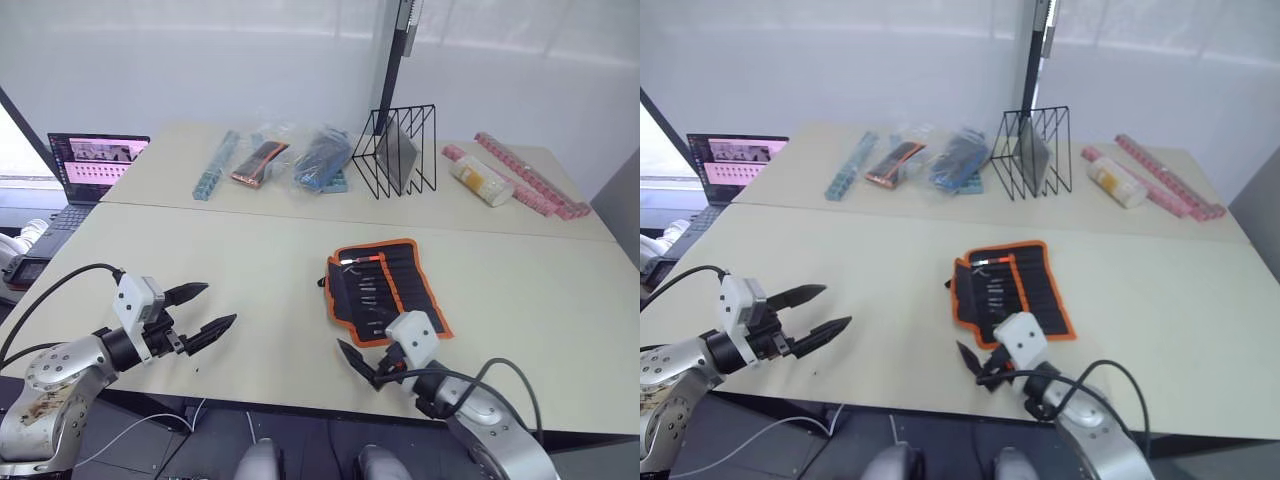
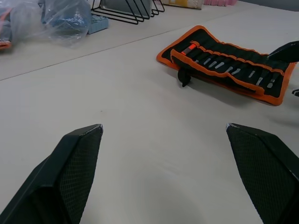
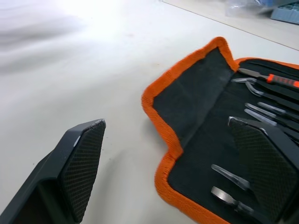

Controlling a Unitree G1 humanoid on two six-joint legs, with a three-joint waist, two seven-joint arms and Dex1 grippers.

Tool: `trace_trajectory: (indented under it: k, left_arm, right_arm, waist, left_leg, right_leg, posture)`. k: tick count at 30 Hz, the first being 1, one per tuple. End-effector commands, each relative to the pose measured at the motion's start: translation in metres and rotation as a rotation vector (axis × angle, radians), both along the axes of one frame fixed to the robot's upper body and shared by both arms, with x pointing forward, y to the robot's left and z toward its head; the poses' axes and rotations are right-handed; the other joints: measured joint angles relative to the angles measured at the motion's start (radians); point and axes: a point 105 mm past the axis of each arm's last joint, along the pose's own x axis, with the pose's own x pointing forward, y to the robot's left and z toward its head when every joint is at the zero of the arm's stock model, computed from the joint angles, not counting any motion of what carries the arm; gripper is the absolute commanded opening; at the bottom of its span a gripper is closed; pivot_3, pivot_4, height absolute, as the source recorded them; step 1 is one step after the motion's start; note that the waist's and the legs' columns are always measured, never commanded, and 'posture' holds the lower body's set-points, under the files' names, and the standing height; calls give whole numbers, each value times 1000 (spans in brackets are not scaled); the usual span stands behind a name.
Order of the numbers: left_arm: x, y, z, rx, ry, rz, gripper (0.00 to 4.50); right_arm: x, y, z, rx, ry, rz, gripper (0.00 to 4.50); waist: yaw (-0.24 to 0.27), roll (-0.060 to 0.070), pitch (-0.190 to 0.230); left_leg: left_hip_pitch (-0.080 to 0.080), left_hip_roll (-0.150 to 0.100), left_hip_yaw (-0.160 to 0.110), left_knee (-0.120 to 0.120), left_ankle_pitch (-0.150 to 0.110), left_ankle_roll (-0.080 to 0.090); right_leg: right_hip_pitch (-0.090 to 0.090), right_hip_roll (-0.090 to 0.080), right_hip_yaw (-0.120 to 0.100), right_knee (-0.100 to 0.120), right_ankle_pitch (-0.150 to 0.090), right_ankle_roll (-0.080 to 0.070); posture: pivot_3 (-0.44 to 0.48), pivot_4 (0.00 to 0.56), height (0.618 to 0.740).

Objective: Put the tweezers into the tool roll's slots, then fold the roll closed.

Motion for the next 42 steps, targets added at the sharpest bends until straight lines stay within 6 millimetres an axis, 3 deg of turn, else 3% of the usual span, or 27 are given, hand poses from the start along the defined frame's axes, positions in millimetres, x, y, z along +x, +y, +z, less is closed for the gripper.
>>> trace_trajectory:
  k: [1,2,3,13,21,24,34,42]
  left_arm:
    - [-2,-13,11,18,-33,-72,4500]
    - [-1,-15,11,20,-32,-80,4500]
    - [0,-17,11,25,-31,-87,4500]
    - [3,-33,11,44,-23,-159,4500]
    - [3,-35,13,45,-29,-170,4500]
    - [2,-34,13,40,-30,-166,4500]
    - [2,-34,12,36,-29,-165,4500]
    - [7,-36,14,85,-36,-234,4500]
  right_arm:
    - [6,7,6,-21,-74,6,4459]
    - [8,10,5,-30,-86,16,4459]
    - [10,12,5,-42,-102,15,4459]
    - [29,40,-3,-168,-237,52,4459]
    - [40,43,-8,-234,-282,-10,4459]
    - [38,45,-7,-223,-289,-9,3680]
    - [41,41,-10,-239,-265,-23,124]
    - [31,42,7,-142,-249,113,23]
  waist:
    - [9,-11,-6]
    - [9,-14,-6]
    - [0,-14,-6]
    - [-11,-14,-6]
    - [-10,-13,-6]
    - [-10,-13,-6]
    - [-10,-13,-6]
    - [-9,-13,-5]
  left_leg:
    - [2,11,23,0,-3,-5]
    - [3,17,42,0,-5,-8]
    - [4,16,46,0,-7,-8]
    - [-2,15,30,2,-7,-8]
    - [-3,15,27,4,-7,-8]
    - [-3,15,27,4,-7,-8]
    - [-3,15,25,4,-7,-8]
    - [-5,15,22,6,-7,-8]
  right_leg:
    - [-13,0,2,4,5,-5]
    - [-20,4,9,11,8,-9]
    - [-19,8,15,10,9,-9]
    - [-17,16,13,10,9,-7]
    - [-16,16,11,10,9,-7]
    - [-16,16,10,10,9,-7]
    - [-16,16,9,11,9,-7]
    - [-15,16,6,11,9,-7]
  posture:
    - [0,150,687]
    - [0,150,687]
    - [0,150,687]
    - [0,150,687]
    - [0,150,687]
    - [0,150,687]
    - [0,150,687]
    - [0,150,687]
